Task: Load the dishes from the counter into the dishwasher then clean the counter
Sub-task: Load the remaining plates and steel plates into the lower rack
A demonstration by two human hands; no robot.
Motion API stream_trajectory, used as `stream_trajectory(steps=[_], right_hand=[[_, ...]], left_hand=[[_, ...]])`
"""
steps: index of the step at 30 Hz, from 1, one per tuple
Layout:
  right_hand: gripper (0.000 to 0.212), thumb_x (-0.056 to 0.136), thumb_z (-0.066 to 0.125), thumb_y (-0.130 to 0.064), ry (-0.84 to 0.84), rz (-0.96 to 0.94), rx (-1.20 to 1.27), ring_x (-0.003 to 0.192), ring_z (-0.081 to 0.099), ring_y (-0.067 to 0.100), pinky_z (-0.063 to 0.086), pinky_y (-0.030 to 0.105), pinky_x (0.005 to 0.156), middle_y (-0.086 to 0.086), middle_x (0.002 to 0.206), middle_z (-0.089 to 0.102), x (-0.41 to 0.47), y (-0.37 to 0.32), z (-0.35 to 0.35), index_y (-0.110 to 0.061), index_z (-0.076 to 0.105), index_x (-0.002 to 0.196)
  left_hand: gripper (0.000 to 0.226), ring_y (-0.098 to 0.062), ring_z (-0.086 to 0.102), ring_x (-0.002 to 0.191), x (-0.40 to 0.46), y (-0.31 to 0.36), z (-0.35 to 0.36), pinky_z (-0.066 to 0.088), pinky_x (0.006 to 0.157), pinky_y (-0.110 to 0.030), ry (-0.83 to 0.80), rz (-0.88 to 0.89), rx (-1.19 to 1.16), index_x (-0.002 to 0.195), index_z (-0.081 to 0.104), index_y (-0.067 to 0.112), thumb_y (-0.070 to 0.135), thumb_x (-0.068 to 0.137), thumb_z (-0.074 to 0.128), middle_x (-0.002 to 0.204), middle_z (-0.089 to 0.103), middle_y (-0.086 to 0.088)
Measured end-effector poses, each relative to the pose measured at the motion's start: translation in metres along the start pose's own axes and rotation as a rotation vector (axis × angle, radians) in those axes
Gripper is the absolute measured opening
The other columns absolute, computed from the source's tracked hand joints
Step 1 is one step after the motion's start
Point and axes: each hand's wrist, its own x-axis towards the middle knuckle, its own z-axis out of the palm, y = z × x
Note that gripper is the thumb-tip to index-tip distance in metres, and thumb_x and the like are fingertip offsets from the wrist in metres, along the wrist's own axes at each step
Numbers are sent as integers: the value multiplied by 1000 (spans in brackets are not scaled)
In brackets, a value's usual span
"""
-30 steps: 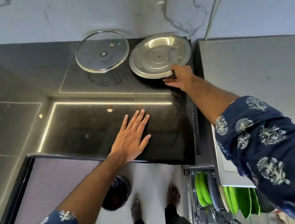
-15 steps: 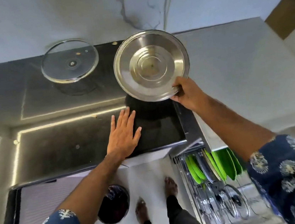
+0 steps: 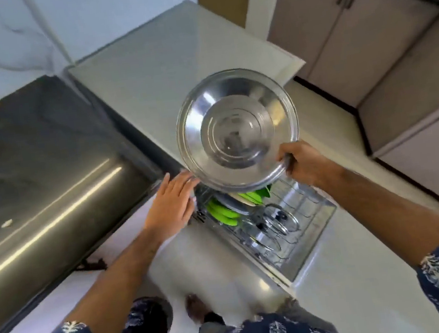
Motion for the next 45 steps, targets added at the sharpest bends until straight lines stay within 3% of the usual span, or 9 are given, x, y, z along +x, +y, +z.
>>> stream_trajectory(steps=[3,4,8,11,14,19,29,33,45], right_hand=[[8,75,74,-4,-7,-34,-75,59,63,22,54,28,60,12,70,65,-13,13,-84,-2,69,81],[19,76,77,-9,1,-29,-102,67,66,26,56,34,68,15,81,68,-16,21,-115,-3,71,92],[16,92,63,-5,29,-61,-305,77,66,21,55,26,65,8,88,69,-29,47,-224,-13,69,103],[23,90,61,-1,77,-62,-542,93,66,20,57,32,83,5,98,71,-3,80,-301,-11,68,110],[36,80,57,-16,105,-22,-783,101,65,27,51,37,88,7,107,71,47,121,-365,-17,65,115],[42,91,49,-12,105,-97,-1027,91,65,34,52,38,76,13,99,67,126,182,-397,-25,51,130],[40,96,48,-11,89,-247,-1065,77,55,25,47,33,70,11,95,63,260,244,-396,-15,47,136],[40,94,48,-13,23,-233,-1042,87,65,37,56,45,77,20,103,67,276,257,-386,-18,46,133],[38,94,49,-4,-115,-207,-1186,73,54,21,41,32,64,-1,89,53,300,307,-337,-18,45,129]], left_hand=[[41,-35,46,131,35,46,40,30,115,-53,-103,127,42,133,51,7,23,96,45,137,51,-15],[40,-34,48,129,46,63,55,31,115,-53,-155,143,55,132,52,8,23,95,46,136,51,-15],[36,-29,53,123,82,129,115,35,109,-54,-356,142,147,121,62,14,22,87,55,132,53,-9],[35,-29,56,119,98,176,165,40,104,-55,-648,105,314,112,66,16,28,79,62,127,57,-9],[44,-27,43,134,117,216,229,32,109,-49,-814,95,434,130,55,19,37,91,50,141,46,-8],[46,-24,50,127,149,247,304,37,105,-44,-826,-4,304,135,49,18,33,92,50,139,50,-5],[61,-27,36,140,201,244,451,32,113,-49,-852,-75,245,152,28,19,37,98,47,152,37,-11],[62,-27,37,139,198,239,471,33,112,-50,-901,-83,240,152,27,21,39,97,48,152,38,-9],[61,-27,27,147,185,223,482,22,119,-54,-921,-138,189,154,22,19,39,101,44,162,22,-10]])
